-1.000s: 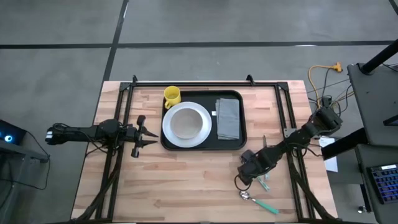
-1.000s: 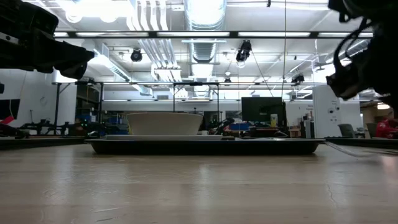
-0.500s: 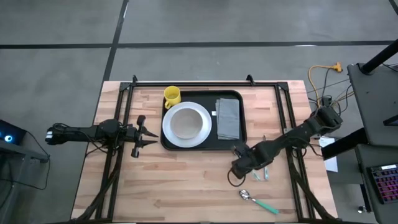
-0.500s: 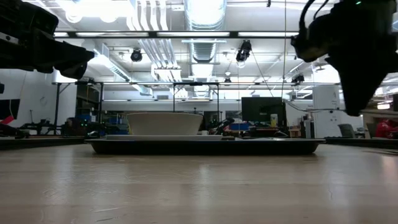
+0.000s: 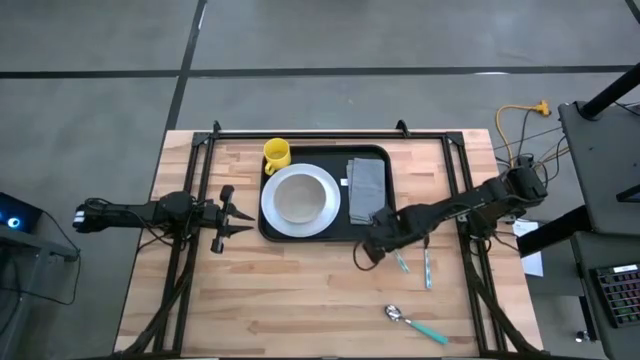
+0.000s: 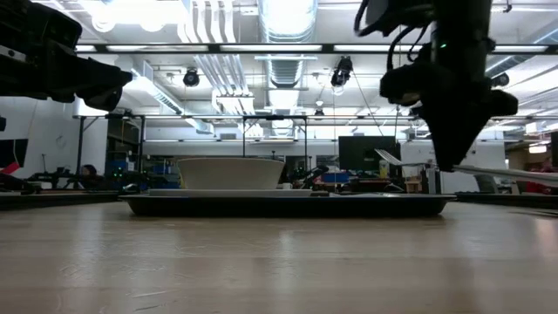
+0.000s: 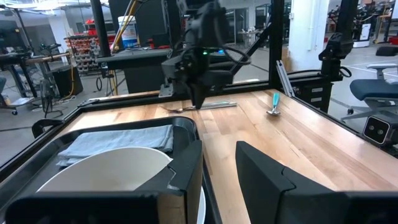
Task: Set up tray
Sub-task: Put the blue fork on the gray napkin to the right of the white plate, then put the blue spoon on the gray napkin to the right of the white plate
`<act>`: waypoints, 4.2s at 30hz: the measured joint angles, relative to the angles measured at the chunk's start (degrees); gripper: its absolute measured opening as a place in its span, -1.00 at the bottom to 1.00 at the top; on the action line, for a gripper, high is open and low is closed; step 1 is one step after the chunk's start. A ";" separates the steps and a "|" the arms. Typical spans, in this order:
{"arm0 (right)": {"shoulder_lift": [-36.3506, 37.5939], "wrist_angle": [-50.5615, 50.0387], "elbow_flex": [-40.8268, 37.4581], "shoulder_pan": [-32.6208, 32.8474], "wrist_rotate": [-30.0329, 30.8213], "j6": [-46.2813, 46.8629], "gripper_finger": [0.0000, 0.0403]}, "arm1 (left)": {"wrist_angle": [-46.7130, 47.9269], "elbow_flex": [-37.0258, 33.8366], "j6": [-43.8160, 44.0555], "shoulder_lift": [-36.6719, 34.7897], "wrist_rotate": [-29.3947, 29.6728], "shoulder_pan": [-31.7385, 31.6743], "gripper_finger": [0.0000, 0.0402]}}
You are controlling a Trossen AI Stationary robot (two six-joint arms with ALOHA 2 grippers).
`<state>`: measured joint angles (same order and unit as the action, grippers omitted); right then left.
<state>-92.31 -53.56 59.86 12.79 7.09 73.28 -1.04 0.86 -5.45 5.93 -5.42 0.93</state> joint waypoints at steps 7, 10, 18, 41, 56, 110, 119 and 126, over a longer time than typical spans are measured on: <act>-0.34 3.40 -0.02 -5.80 0.00 -0.24 -0.91 | 0.00 0.00 0.00 0.00 -0.01 0.01 -0.59; -0.55 5.93 -0.02 -8.34 0.00 -0.41 -0.91 | -0.02 0.00 0.00 0.00 -0.01 0.02 -0.59; -1.25 8.10 -0.07 -15.36 1.81 1.58 -0.91 | 0.00 0.00 0.00 0.00 0.00 0.01 -0.59; -6.86 18.49 1.92 -28.60 6.60 -1.13 -0.91 | 0.00 0.00 0.00 0.04 0.01 0.00 -0.59; -15.32 16.13 7.88 -32.32 2.30 -6.47 -0.91 | -0.13 -0.09 0.00 0.50 0.00 0.00 -0.59; -10.39 11.85 7.49 -27.96 -4.68 -9.78 -0.55 | -0.06 -0.15 0.00 1.27 0.01 0.01 -0.59; -10.29 11.96 9.81 -19.82 -5.66 -16.81 -0.63 | -0.04 -0.15 0.00 1.29 0.01 0.02 -0.59; -10.26 11.95 10.23 -12.23 -5.66 -18.46 -0.66 | -0.06 -0.17 0.00 1.29 0.01 0.00 -0.59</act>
<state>-102.57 -41.60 70.08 0.56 1.43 54.81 -1.10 0.69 -5.45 7.22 -5.41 0.93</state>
